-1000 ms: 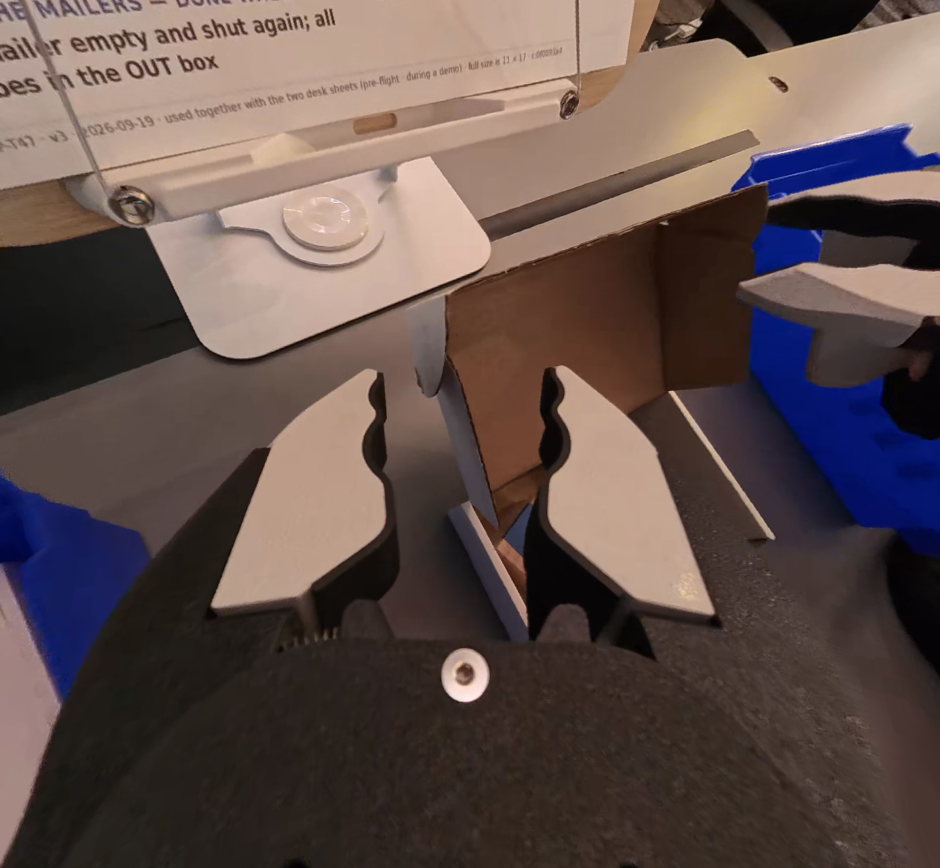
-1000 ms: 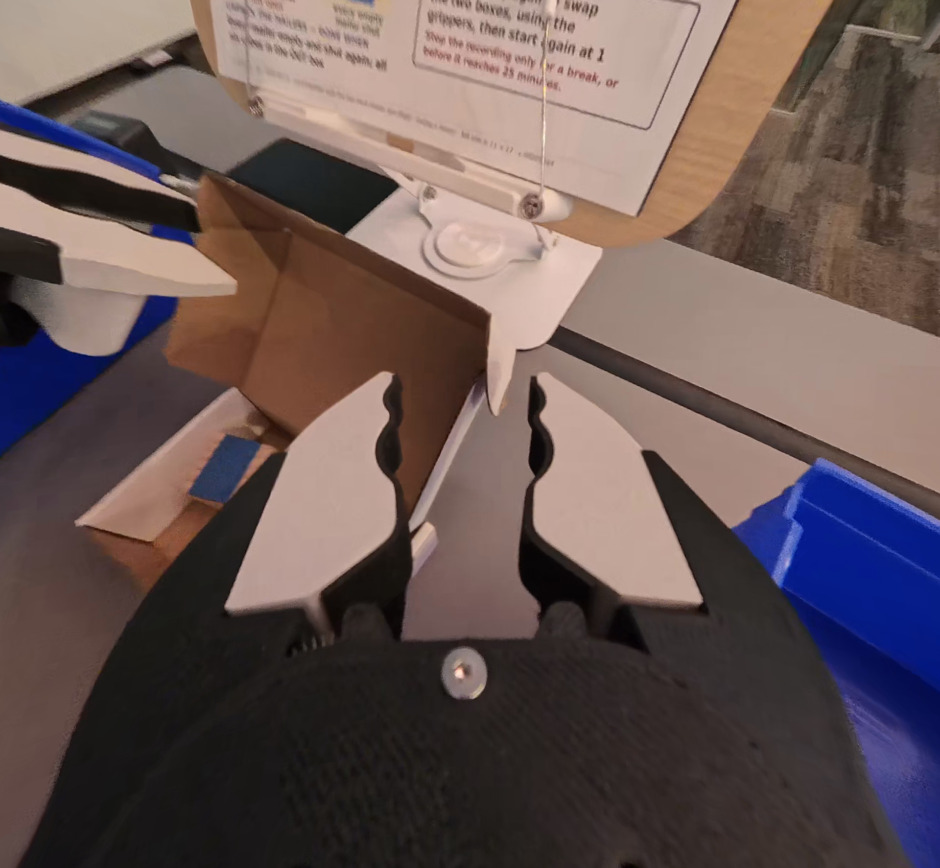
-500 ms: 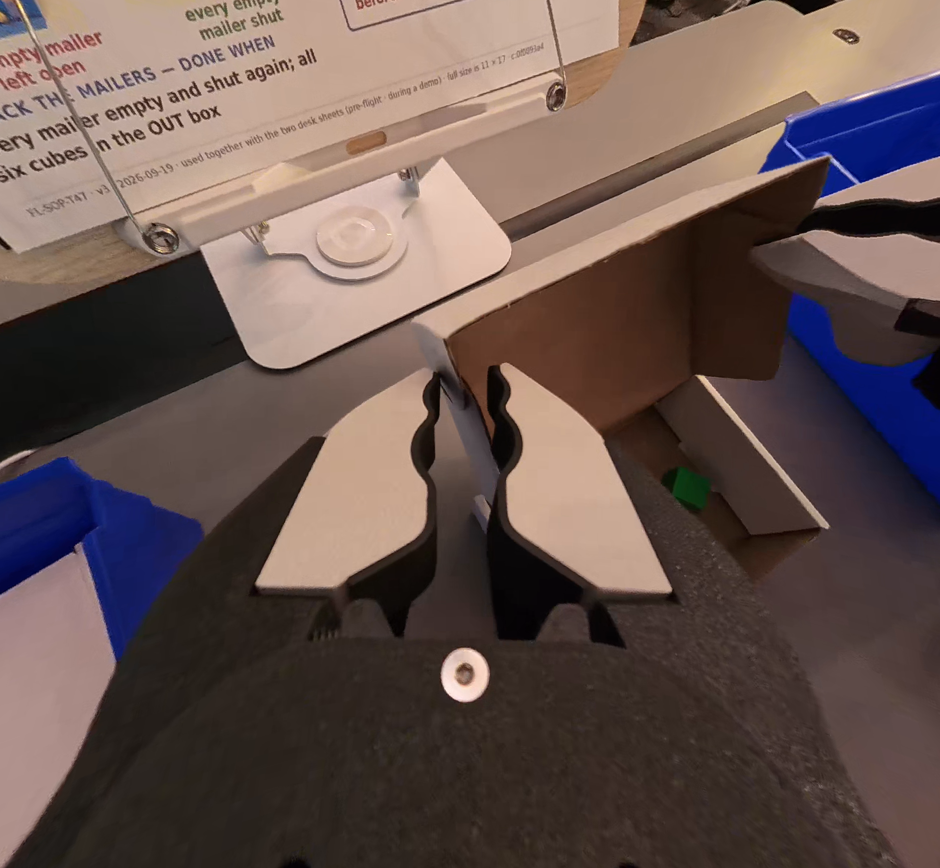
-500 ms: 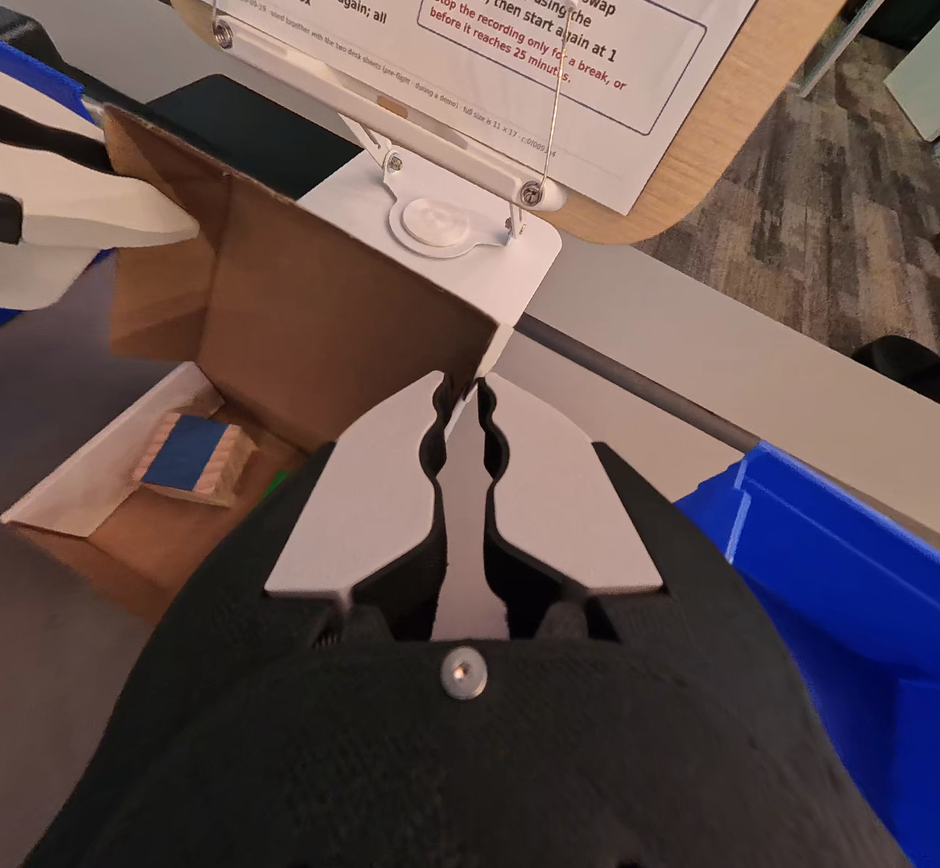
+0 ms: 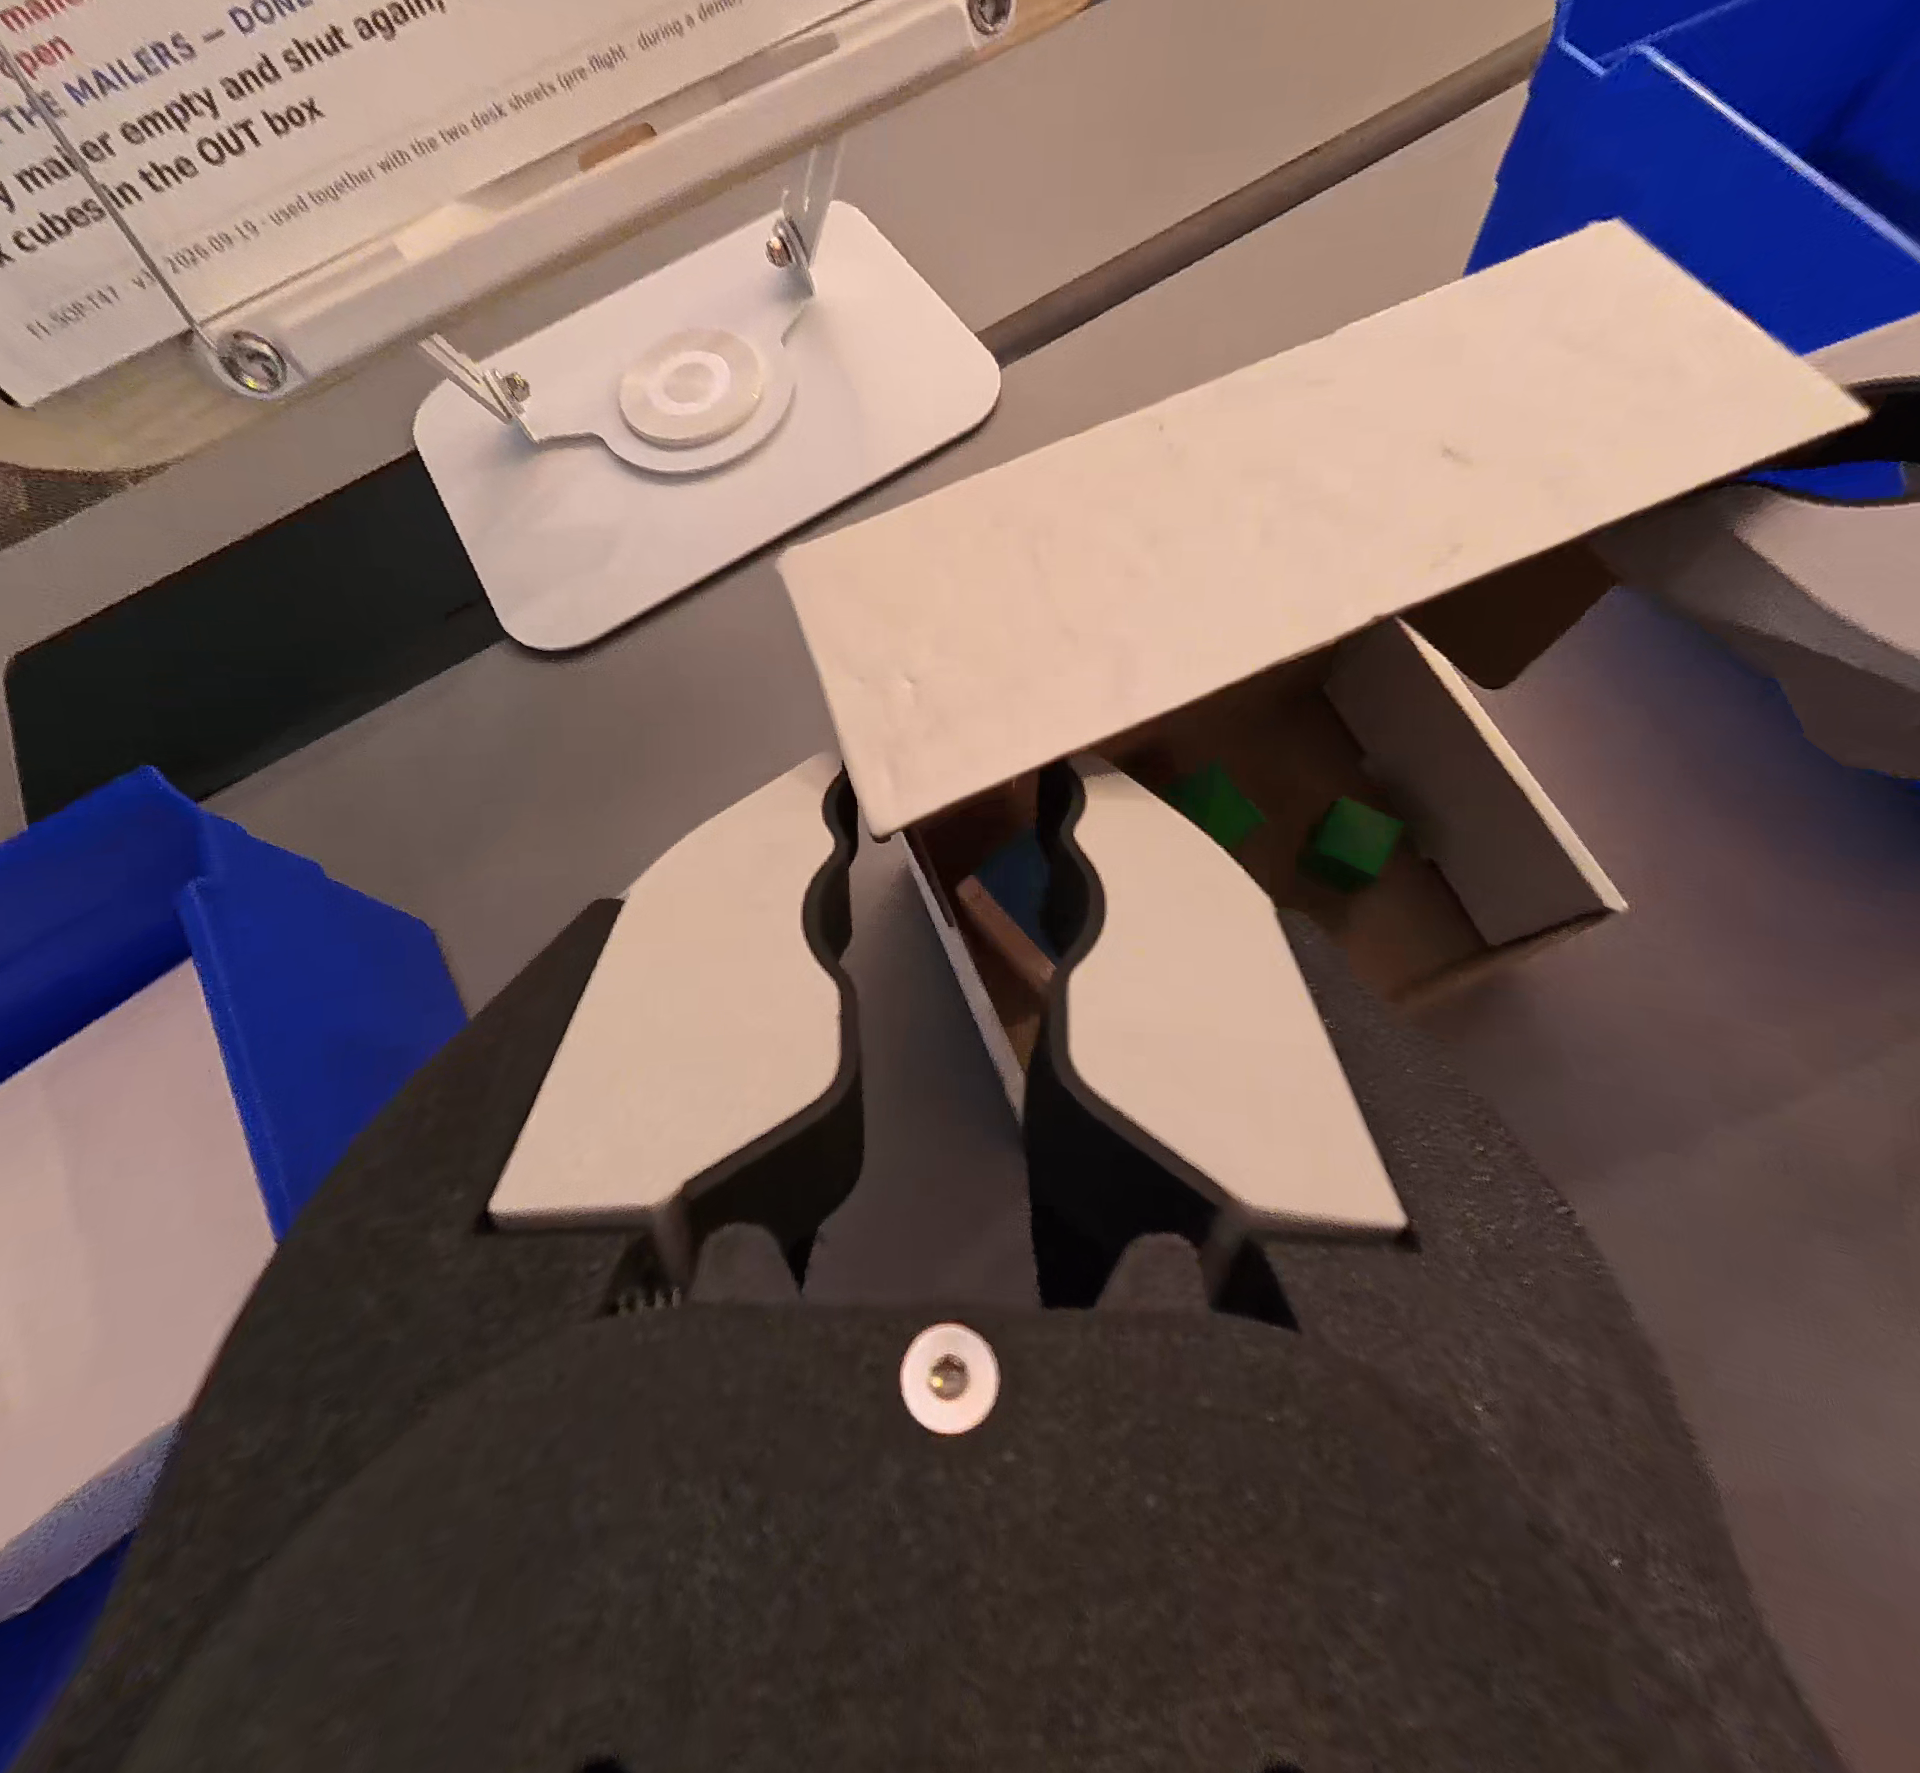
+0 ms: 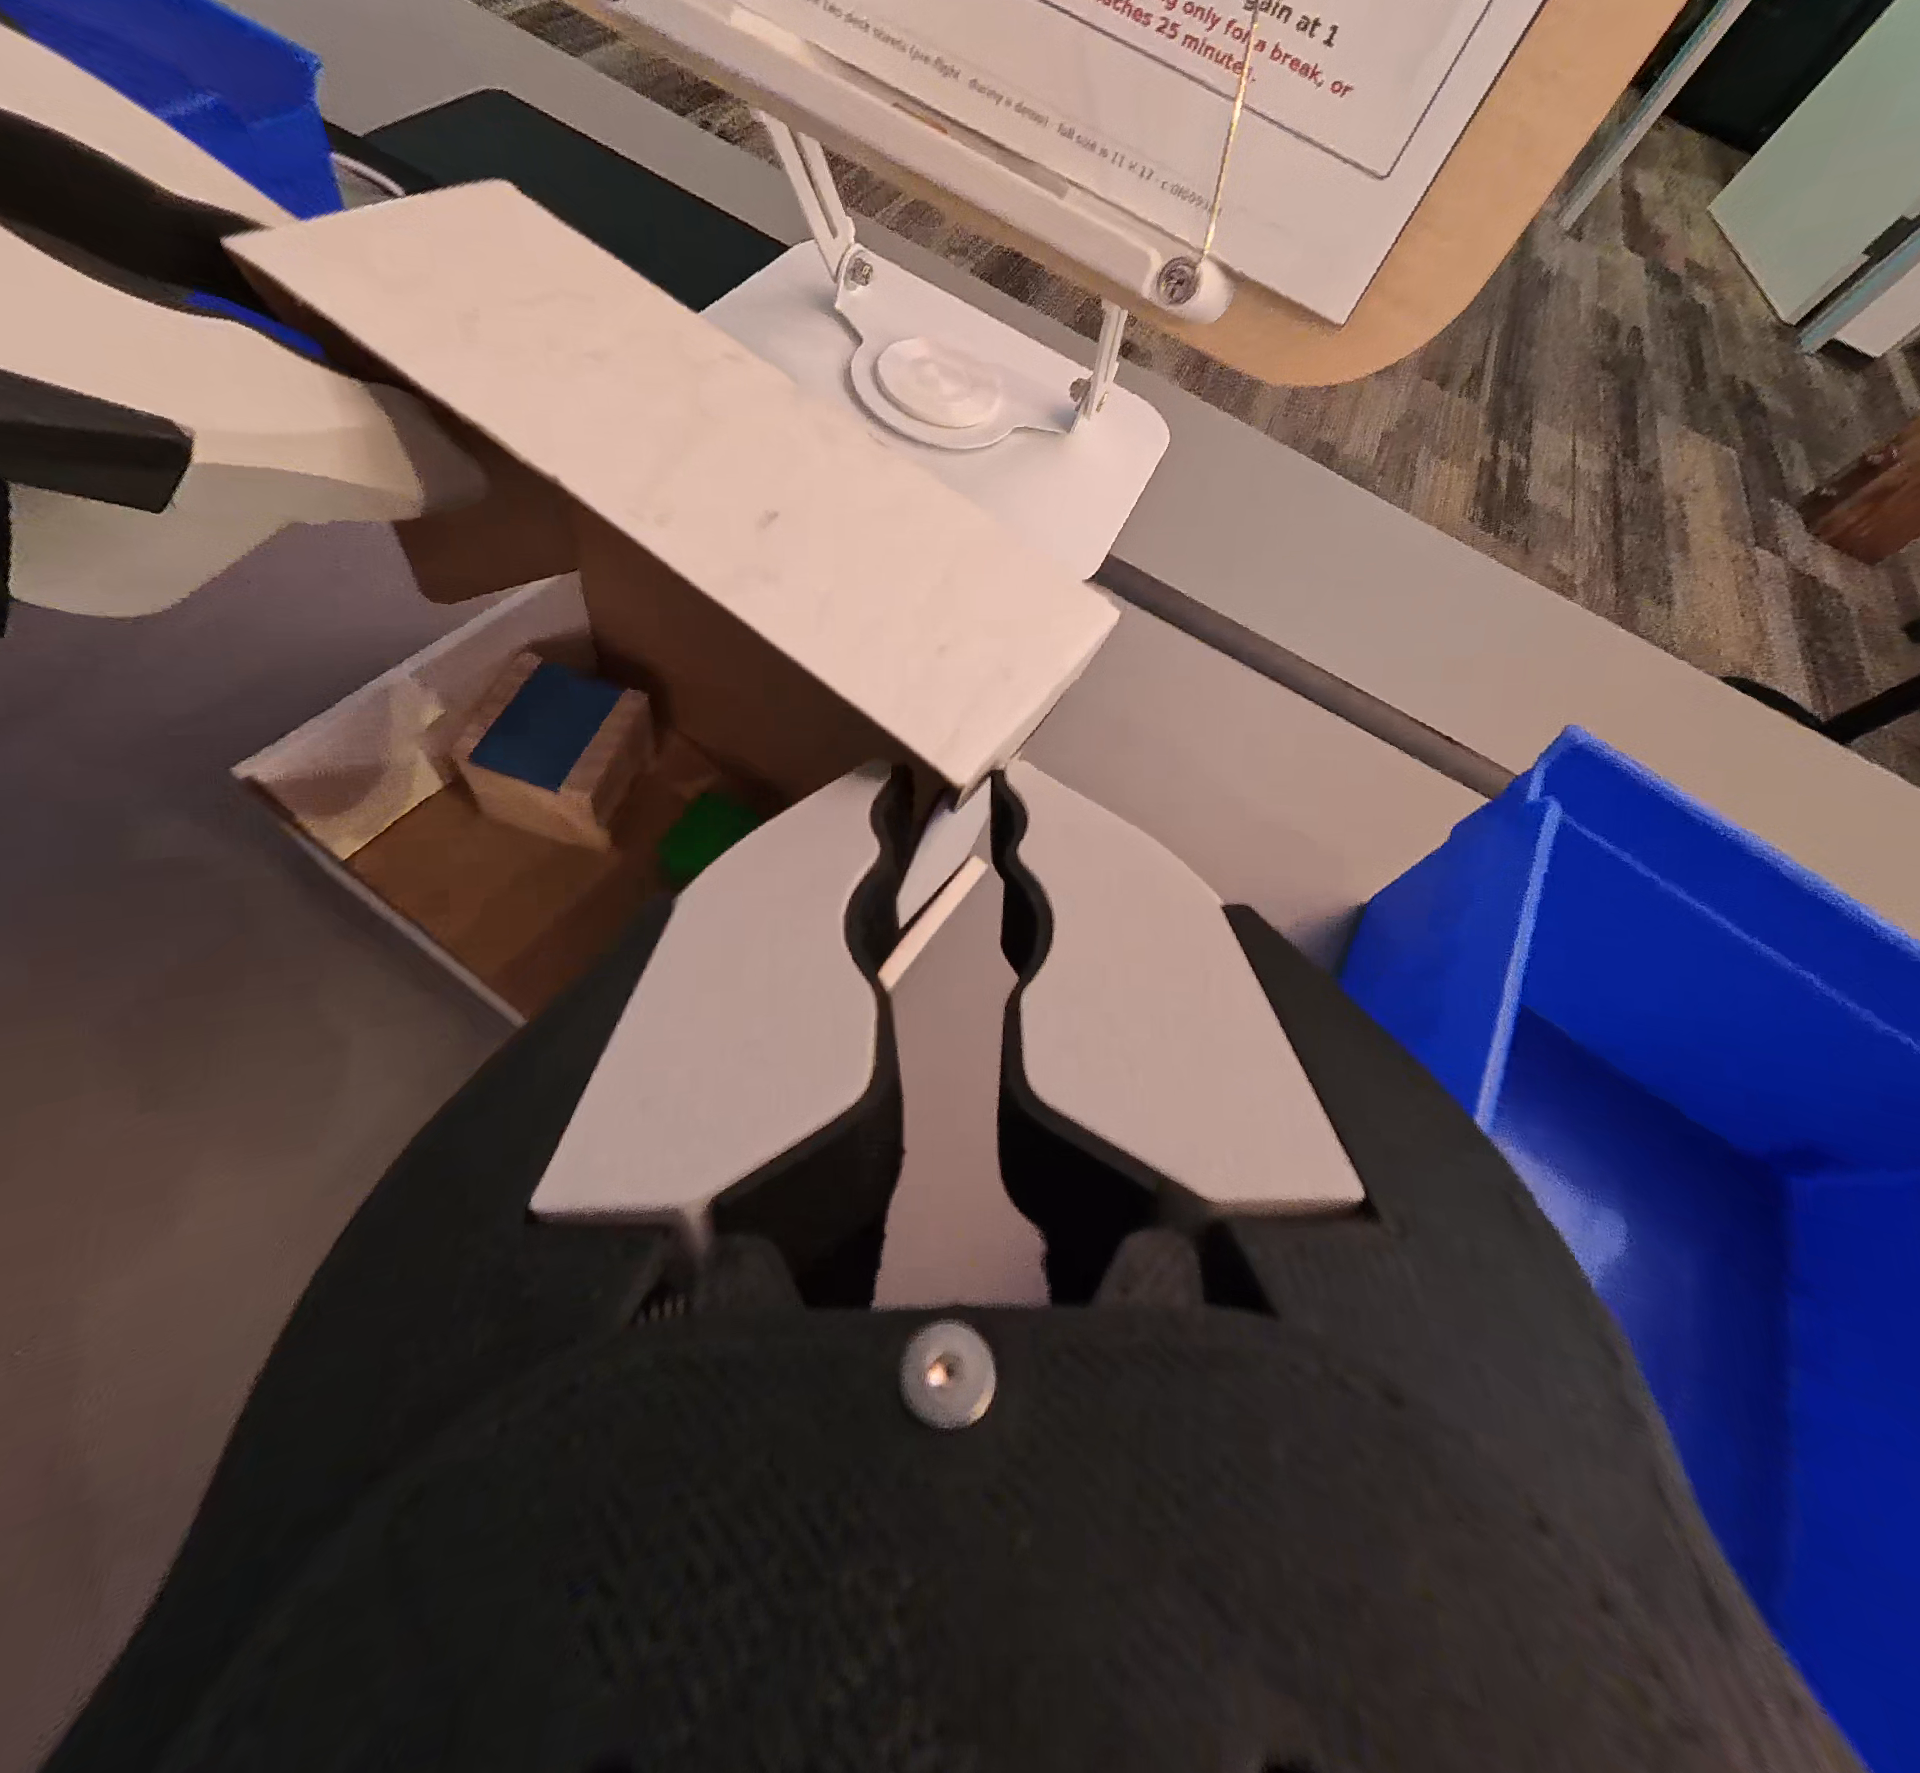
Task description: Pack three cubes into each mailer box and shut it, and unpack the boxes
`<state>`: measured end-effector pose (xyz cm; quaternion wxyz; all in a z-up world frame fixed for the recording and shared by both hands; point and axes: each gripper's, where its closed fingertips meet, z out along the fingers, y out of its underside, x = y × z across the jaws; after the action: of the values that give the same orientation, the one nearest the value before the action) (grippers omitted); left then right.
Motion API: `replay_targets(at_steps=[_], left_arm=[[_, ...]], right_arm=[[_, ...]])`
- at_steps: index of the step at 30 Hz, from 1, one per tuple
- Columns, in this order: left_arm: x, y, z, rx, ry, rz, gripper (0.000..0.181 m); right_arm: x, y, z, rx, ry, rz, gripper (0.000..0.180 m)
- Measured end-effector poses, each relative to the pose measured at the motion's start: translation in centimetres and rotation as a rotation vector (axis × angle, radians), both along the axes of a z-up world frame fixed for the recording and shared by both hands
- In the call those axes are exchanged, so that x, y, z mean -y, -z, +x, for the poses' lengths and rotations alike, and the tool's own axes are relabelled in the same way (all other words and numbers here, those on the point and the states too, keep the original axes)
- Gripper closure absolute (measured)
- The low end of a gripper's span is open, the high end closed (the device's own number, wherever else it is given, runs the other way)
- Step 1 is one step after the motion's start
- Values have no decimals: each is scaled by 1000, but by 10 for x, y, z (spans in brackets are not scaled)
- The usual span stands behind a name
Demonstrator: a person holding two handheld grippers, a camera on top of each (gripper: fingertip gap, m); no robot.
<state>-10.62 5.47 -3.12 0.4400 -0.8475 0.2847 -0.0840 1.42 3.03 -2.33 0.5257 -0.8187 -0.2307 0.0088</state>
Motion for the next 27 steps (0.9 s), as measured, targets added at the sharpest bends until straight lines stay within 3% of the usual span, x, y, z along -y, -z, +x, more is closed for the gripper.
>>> replay_targets(at_steps=[8,17,27], left_arm=[[32,18,0,-23,68,28,135],[60,46,-2,-187,142,86,118],[81,56,-2,-93,161,54,137]], right_arm=[[25,14,-7,-55,-32,-31,157],[46,35,-8,70,-87,-20,155],[64,51,-5,18,-105,-58,156]])
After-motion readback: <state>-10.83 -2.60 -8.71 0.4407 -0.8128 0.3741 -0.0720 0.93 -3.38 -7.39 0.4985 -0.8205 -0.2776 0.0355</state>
